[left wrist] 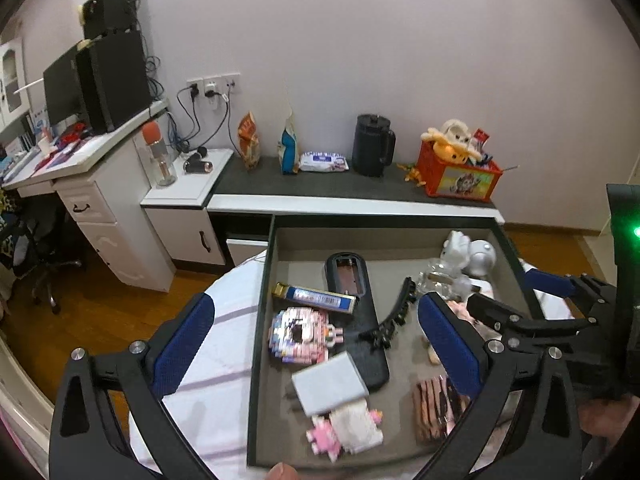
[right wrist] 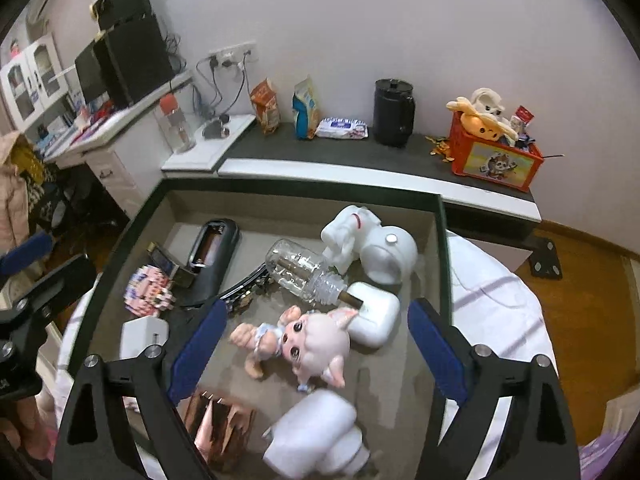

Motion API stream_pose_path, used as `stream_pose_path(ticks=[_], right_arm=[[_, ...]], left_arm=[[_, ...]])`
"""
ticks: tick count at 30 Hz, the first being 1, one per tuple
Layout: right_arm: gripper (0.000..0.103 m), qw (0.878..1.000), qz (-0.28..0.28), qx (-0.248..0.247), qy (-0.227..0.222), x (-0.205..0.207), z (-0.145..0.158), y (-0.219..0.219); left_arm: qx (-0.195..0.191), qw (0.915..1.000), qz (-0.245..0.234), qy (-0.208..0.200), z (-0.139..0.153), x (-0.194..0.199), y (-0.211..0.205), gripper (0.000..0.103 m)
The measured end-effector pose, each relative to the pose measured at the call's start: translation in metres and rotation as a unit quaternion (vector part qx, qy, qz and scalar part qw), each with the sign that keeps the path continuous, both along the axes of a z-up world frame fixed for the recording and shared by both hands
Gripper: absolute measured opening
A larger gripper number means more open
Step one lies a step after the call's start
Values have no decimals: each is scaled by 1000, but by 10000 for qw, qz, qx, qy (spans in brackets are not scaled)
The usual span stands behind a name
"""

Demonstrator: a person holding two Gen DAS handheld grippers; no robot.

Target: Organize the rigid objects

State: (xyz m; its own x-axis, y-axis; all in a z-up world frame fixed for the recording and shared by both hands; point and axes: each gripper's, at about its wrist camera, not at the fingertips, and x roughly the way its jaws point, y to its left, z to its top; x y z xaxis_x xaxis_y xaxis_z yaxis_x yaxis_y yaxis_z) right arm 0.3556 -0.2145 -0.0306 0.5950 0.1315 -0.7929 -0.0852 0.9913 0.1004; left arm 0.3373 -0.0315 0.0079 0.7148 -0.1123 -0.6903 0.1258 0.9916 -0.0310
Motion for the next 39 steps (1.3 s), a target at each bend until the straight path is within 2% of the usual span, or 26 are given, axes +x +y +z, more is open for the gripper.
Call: stream_pose_path(ticks=[8,18,33,39], right_arm=[[94,9990,-38,141,-411,-51,35,10],[94,9945,-101,262,-1006,-141,78,33],[94,9899,-346,70,-1376,-242,103,27],[94,9871,-507,57,-1517,-284,100,22]], left_arm=[[-38,9995,49,-309,30,-58,14,103],[9,9977,-10,-677,57,-138,26,103],[-260,9937,-110,-1087,76,-242,28,103],[-374,9917,-205,-1216,74,-283,26,103]])
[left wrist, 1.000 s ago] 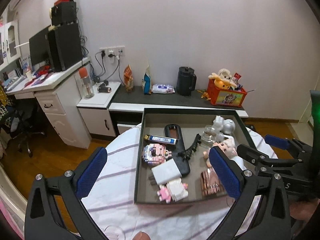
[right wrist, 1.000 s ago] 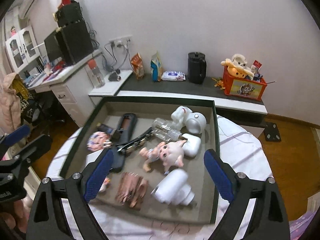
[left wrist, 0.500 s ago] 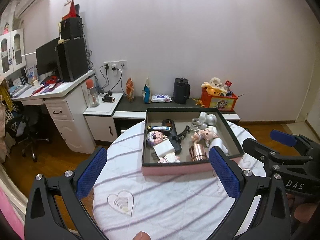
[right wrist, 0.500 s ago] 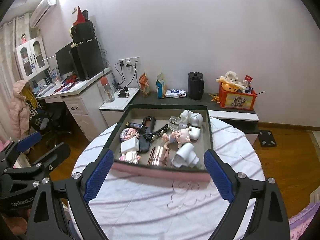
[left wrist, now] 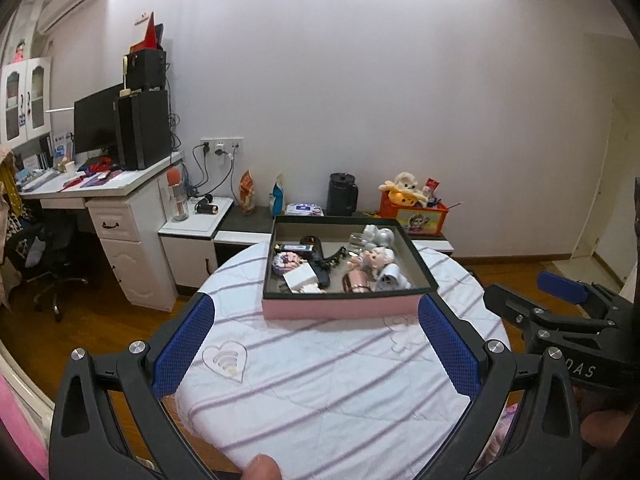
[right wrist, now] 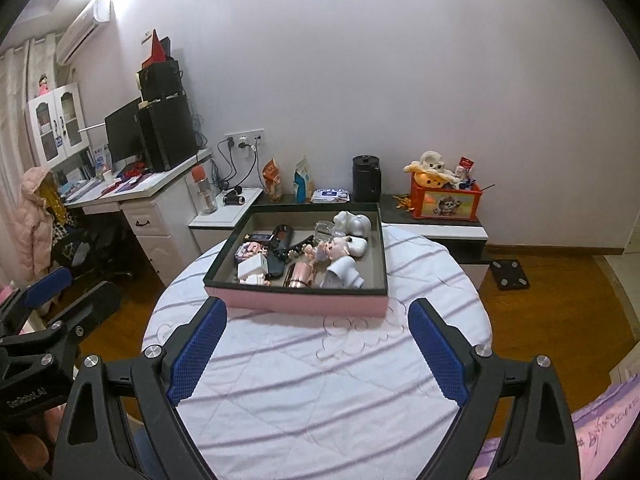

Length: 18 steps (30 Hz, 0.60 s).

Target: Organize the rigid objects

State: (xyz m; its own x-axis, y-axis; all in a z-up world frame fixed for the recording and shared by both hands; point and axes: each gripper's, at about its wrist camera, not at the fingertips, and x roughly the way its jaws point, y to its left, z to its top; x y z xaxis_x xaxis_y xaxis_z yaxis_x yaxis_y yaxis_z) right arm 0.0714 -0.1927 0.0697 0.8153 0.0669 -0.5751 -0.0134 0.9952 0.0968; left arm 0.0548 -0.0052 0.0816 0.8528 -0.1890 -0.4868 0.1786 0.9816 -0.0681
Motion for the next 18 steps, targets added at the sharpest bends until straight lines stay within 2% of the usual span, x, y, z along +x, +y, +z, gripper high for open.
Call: stream_pose_path(ticks=[7,18], right_arm=[[94,9999,-35,-139,-95,-38,-5,1],[94,9983,-37,-273,-511,-88,15,4]], left_arm=[[-10,9999,46,-144,-3,-39,-5,103],[172,9989,271,-334,12,-83,-17,103]])
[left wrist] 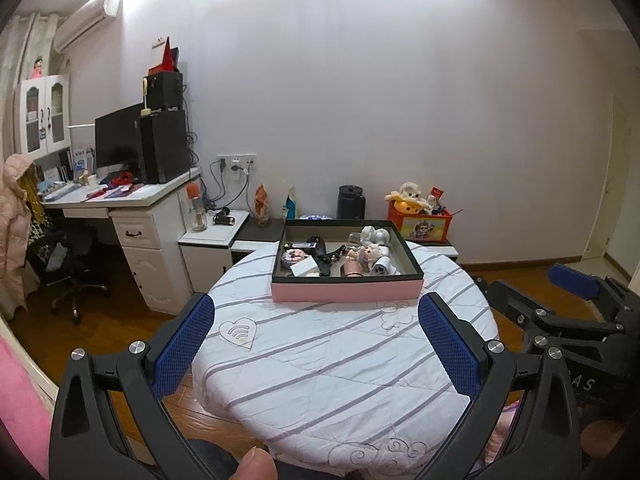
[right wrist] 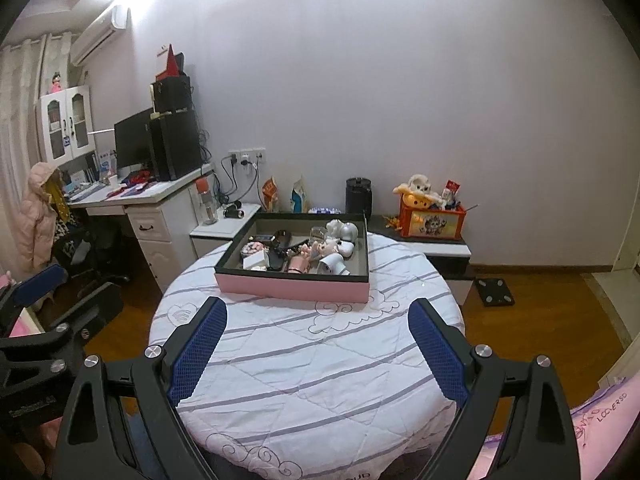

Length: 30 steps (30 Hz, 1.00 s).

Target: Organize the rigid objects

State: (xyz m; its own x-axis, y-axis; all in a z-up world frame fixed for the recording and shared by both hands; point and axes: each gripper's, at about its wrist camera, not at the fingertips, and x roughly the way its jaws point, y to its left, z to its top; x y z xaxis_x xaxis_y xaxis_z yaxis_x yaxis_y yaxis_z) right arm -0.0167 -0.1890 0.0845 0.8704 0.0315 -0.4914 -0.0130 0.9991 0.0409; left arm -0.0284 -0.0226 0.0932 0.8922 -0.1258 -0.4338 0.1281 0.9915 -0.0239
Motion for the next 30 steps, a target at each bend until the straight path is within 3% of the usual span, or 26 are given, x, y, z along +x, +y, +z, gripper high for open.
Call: stream_pose_path(ticks=[12,30], right_arm=[[94,9999,-39,-13,-127,-18,1,-2],[94,10000,-74,17,-58,-17,-5,-4]], left_arm=[[-5,9999,102,-116,3,-20,0,103],[-78,9998,164,91,-3,-17,6,103]])
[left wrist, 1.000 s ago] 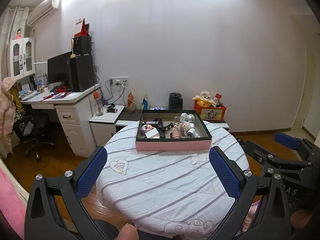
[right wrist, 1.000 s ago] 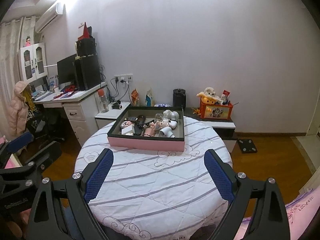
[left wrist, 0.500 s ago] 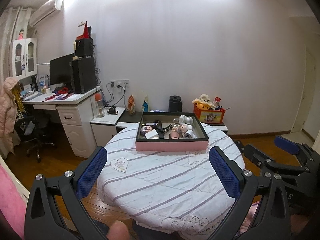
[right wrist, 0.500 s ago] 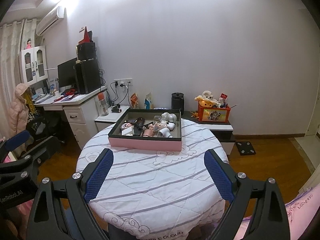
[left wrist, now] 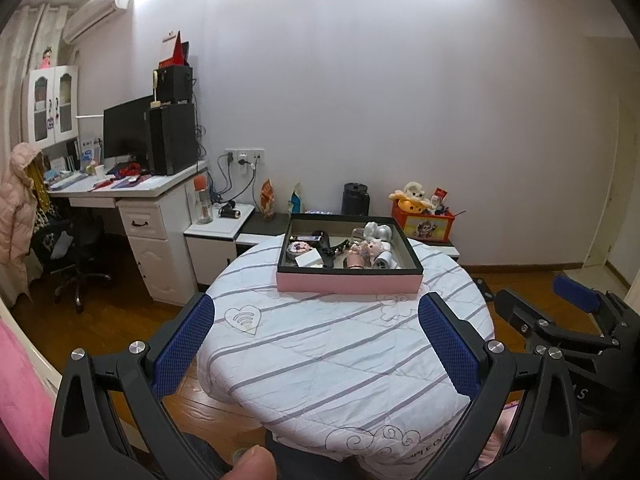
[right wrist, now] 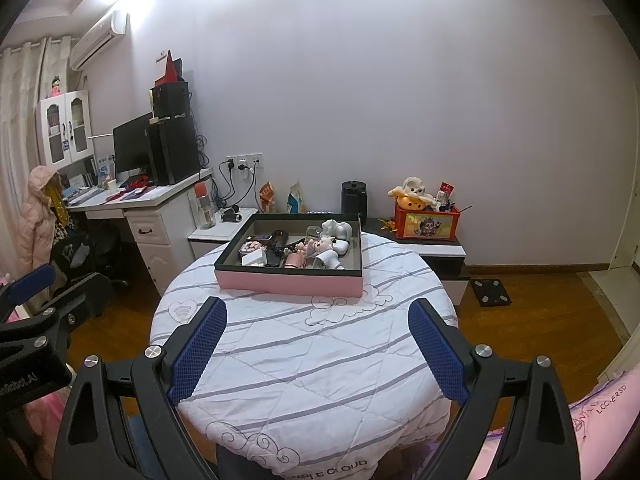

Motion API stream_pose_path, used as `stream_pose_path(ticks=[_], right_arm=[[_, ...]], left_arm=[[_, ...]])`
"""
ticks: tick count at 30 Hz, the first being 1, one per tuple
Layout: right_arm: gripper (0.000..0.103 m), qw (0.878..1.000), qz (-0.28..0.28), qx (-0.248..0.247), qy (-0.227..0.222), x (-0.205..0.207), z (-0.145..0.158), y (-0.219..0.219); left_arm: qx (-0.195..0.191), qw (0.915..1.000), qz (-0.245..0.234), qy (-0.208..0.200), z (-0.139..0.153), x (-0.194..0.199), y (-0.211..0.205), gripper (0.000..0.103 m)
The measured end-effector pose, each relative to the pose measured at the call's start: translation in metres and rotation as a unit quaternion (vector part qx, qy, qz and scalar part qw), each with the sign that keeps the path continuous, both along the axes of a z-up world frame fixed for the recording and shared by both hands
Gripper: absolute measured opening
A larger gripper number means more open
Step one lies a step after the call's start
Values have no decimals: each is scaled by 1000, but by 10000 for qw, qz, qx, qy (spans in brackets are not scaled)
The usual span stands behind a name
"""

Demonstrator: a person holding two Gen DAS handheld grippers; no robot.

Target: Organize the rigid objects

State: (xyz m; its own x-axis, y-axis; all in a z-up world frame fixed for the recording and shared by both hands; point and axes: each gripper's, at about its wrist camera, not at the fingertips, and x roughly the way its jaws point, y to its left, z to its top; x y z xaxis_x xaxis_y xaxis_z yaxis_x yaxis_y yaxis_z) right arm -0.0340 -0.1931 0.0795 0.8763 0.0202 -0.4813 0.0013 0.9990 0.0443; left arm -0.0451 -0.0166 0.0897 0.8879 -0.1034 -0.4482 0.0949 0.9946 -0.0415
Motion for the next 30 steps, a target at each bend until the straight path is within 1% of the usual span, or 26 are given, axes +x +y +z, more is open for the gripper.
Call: stream_pose_path(ticks=[5,10,20,30], right_arm=[[94,10000,2,5,10,0,0,0],[94,10000,7,9,9,1,0,0],[94,10000,-2,6,14,1,0,0],[94,10000,-10,14,34,0,-4,0]], left_arm=[[50,10000,51,52,-2,2,1,103],[155,9998,78,18,-1,2,-1,103],[99,9999,60,53,-1,4,3,103],[103,9999,-23,61,-4,4,-2,103]])
